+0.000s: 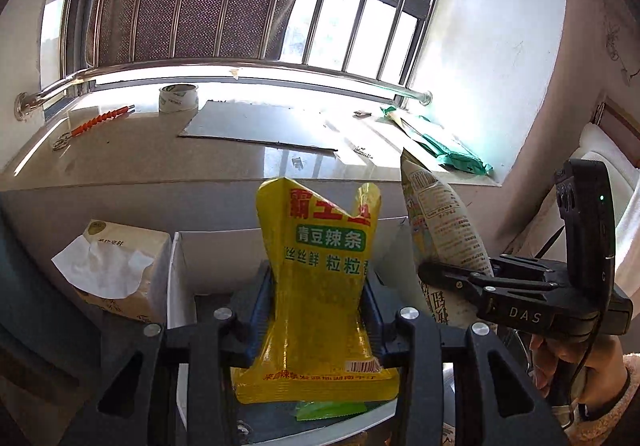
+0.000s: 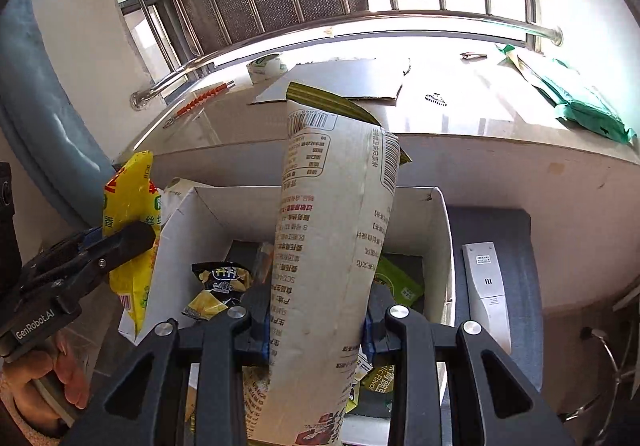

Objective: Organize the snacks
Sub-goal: 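Lower both held bags into the white box and open both tools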

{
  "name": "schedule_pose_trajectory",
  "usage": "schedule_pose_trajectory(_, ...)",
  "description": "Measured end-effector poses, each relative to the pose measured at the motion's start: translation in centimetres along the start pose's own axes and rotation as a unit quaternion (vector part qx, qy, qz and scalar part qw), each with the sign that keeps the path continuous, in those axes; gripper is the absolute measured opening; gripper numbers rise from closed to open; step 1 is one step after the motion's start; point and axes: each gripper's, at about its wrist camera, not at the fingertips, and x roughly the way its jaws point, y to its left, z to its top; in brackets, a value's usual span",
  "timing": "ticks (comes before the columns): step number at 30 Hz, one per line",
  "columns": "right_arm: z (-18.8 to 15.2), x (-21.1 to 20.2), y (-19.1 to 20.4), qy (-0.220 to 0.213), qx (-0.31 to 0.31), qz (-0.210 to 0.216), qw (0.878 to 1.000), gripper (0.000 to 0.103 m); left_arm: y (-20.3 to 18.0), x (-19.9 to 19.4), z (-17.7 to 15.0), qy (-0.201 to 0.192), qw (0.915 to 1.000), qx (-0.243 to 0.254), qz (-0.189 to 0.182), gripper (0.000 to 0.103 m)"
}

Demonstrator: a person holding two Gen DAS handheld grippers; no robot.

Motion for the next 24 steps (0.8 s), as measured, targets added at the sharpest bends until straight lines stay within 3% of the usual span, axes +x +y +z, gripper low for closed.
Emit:
schedule_pose_trajectory(2, -0.1, 0.5, -0.4, 0.003, 0.016, 0.009, 1.000, 0.061, 0.2, 0.5, -0.5, 0.006, 0.9996, 0.003, 0.028, 0.083)
schedule_pose_trajectory(3, -0.3, 0.5, -0.6, 0.003, 0.024, 0.020, 1.000, 0.089, 0.6, 0.4, -1.0, 0.007, 0.9991, -0.002, 0.042, 0.093)
schedule_pose_trajectory(4, -0.4, 0.4, -0.6, -0.001, 0.031, 0.025, 0.999, 0.103, 0.9, 0.3, -1.3, 0.010, 0.9990, -0.007, 0.043, 0.103)
schedule_pose_trajectory(9, -1.3, -1.3, 0.5, -0.026, 0.004, 0.015, 1.000, 0.103, 1.6, -1.6, -3.0, 0.008, 0.9992, -0.021, 0.034, 0.103)
schedule_pose_trajectory(12, -2.0, -2.7, 1.0, -0.038, 0.002, 0.026, 0.999, 0.103, 1.1, -3.9, -4.0, -0.011, 0.9984, -0.011, 0.055, 0.103)
schedule_pose_trajectory(16, -4.1, -5.9, 2.1, -0.063, -0.018, 0.036, 0.997, 0.103, 0.4, -8.2, -6.7, -0.044, 0.9987, -0.006, 0.026, 0.103)
schedule_pose_trajectory(20, -7.9, -9.7, 3.2, -0.090, -0.039, 0.037, 0.994, 0.103, -1.1, -11.8, -10.0, -0.059, 0.9977, 0.011, 0.031, 0.103)
schedule_pose_trajectory(24, -13.6, -13.3, 3.8, -0.111, -0.053, 0.052, 0.991, 0.103, -2.2, -14.0, -14.1, -0.061, 0.9981, 0.006, 0.010, 0.103)
